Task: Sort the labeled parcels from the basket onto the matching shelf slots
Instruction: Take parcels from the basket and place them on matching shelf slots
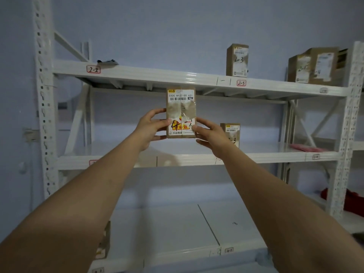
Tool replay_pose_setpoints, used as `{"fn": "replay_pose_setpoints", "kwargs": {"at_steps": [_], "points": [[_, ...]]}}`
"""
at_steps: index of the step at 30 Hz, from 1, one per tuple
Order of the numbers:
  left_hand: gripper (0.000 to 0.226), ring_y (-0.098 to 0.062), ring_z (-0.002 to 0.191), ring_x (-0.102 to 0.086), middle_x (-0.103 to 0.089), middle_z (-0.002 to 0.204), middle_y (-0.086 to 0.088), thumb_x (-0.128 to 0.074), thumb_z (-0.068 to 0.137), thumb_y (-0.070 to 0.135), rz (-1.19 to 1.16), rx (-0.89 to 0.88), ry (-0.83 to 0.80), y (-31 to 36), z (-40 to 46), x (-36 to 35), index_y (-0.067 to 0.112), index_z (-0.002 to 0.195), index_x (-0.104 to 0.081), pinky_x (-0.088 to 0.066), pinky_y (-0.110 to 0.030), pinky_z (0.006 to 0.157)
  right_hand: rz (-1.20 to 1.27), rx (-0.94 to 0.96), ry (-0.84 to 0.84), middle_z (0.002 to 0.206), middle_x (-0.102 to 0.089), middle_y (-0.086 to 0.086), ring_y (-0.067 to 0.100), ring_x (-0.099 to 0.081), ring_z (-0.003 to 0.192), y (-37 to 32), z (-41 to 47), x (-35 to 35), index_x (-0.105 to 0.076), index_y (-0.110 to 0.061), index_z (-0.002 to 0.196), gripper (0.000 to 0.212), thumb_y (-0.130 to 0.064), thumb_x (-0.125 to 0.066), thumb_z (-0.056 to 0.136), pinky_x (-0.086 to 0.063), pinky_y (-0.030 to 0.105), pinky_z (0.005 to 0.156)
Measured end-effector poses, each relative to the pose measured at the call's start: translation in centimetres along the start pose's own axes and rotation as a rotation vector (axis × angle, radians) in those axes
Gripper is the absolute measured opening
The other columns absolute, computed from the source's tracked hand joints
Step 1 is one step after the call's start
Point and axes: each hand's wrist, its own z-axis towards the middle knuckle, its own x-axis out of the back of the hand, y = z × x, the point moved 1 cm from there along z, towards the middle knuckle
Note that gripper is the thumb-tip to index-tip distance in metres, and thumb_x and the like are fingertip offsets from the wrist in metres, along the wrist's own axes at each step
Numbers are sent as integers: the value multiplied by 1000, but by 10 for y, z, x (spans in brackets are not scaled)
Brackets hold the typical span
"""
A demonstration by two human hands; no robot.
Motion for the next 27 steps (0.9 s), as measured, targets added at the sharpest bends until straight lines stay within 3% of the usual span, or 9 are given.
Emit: {"fn": "replay_pose_setpoints", "kwargs": {"at_steps": [6,13,20,24,27], "points": [[40,-14,91,-68,-72,94,-2,-68,85,14,31,17,30,-15,-4,-25,28,119,-51,-55,-32,71,48,-15,-36,116,-67,7,18,-65,101,22,-1,22,-56,-27,128,42,-20,-66,88,-50,32,92],[40,-14,90,-69,-72,99,-2,-68,85,13,-11,98,6,-75,-3,-85,27,118,-51,-56,-31,72,55,-111,-2,110,-68,0,18,-64,103,79,-17,78,-60,-35,117,36,-20,-68,85,-51,31,91],[40,-20,91,-67,-69,98,-1,-71,81,7,-110,277,-78,-205,-2,-153,28,109,-53,-55,-39,82,24,-332,36,109,-68,3,17,-64,99,190,-41,141,-58,-35,112,35,-12,-65,87,-49,33,93],[40,-25,99,-67,-67,107,-5,-72,79,6,-138,422,-177,-303,6,-191,26,109,-53,-56,-39,81,18,-495,99,106,-69,0,19,-63,100,278,-50,176,-59,-29,114,34,-8,-63,87,-47,36,96],[46,-23,98,-66,-64,111,-4,-72,79,3,-168,535,-218,-370,16,-216,21,116,-51,-57,-37,75,25,-613,145,119,-65,4,23,-59,109,344,-51,195,-57,-27,116,36,-6,-61,88,-43,39,98]]}}
